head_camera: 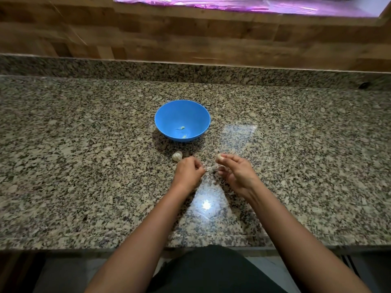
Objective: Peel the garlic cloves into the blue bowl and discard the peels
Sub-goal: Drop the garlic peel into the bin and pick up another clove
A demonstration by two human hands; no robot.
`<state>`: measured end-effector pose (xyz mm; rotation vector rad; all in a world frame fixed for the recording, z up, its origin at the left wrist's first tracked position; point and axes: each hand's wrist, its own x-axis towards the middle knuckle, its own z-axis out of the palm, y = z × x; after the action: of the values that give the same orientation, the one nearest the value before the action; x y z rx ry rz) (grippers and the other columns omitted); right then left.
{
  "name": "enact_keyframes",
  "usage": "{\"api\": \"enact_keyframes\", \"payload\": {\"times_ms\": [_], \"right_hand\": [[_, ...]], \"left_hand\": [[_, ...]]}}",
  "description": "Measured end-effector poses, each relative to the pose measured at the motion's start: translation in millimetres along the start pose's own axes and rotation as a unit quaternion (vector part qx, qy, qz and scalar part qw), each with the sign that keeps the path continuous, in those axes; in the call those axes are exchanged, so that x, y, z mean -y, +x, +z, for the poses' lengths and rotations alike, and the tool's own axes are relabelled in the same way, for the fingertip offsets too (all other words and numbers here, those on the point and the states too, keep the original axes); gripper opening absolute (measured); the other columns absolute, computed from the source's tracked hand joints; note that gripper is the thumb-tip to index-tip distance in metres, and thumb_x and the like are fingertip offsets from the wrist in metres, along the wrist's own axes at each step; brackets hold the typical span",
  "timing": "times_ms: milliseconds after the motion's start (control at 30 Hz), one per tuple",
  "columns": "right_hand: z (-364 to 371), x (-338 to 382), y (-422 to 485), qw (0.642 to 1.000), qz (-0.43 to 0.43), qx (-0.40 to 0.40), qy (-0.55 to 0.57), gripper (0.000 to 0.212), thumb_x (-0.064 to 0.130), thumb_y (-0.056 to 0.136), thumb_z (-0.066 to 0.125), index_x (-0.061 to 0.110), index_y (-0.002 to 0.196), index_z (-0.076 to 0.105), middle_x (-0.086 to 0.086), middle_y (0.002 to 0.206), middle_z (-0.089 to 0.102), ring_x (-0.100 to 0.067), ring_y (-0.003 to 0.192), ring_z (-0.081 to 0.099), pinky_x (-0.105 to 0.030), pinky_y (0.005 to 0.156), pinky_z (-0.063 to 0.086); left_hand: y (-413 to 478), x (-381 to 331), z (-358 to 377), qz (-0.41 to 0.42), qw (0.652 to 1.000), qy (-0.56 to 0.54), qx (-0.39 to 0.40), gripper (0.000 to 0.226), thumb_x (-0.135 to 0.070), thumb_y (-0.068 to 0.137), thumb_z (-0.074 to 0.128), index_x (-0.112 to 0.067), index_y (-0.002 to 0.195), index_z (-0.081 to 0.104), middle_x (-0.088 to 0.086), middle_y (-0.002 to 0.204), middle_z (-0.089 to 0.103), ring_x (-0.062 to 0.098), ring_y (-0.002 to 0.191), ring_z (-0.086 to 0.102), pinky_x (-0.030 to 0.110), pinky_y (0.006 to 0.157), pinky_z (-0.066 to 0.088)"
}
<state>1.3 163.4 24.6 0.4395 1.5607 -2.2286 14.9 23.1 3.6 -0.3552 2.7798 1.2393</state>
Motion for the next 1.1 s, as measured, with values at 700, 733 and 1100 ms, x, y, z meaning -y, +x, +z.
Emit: {"api": "enact_keyframes", "payload": {"times_ms": [700, 733, 1100], "right_hand": [[3.3, -1.8, -3.6, 0.952, -0.137, -0.003, -0.274, 0.008, 0.009, 0.086, 0.064, 0.015, 0.090, 0.068, 0.000, 0.075, 0.065, -0.007, 0.062, 0.056, -0.018, 0.057, 0.048], [3.4, -2.1, -3.3, 0.949, -0.145, -0.007, -0.279, 0.008, 0.010, 0.085, 0.065, 0.015, 0.090, 0.068, 0.000, 0.073, 0.063, -0.007, 0.062, 0.055, -0.018, 0.056, 0.047], [1.9, -2.5, -1.4, 0.942, -0.166, -0.025, -0.291, 0.004, 0.012, 0.084, 0.067, 0.015, 0.087, 0.068, -0.010, 0.079, 0.067, -0.012, 0.065, 0.059, -0.026, 0.060, 0.053]], "left_hand": [[-1.4, -18.9, -8.5, 0.003, 0.974, -0.225, 0.025, 0.008, -0.015, 0.085, 0.068, -0.010, 0.091, 0.069, 0.000, 0.079, 0.068, 0.012, 0.072, 0.066, 0.024, 0.068, 0.057], [-1.7, -19.3, -8.0, 0.004, 0.974, -0.226, 0.021, 0.010, -0.015, 0.085, 0.068, -0.008, 0.092, 0.069, 0.000, 0.079, 0.068, 0.012, 0.072, 0.066, 0.023, 0.067, 0.057], [0.0, -21.7, -2.5, -0.005, 0.973, -0.230, 0.005, 0.009, -0.014, 0.084, 0.068, -0.006, 0.088, 0.070, 0.009, 0.081, 0.071, 0.020, 0.073, 0.068, 0.034, 0.072, 0.058]]}}
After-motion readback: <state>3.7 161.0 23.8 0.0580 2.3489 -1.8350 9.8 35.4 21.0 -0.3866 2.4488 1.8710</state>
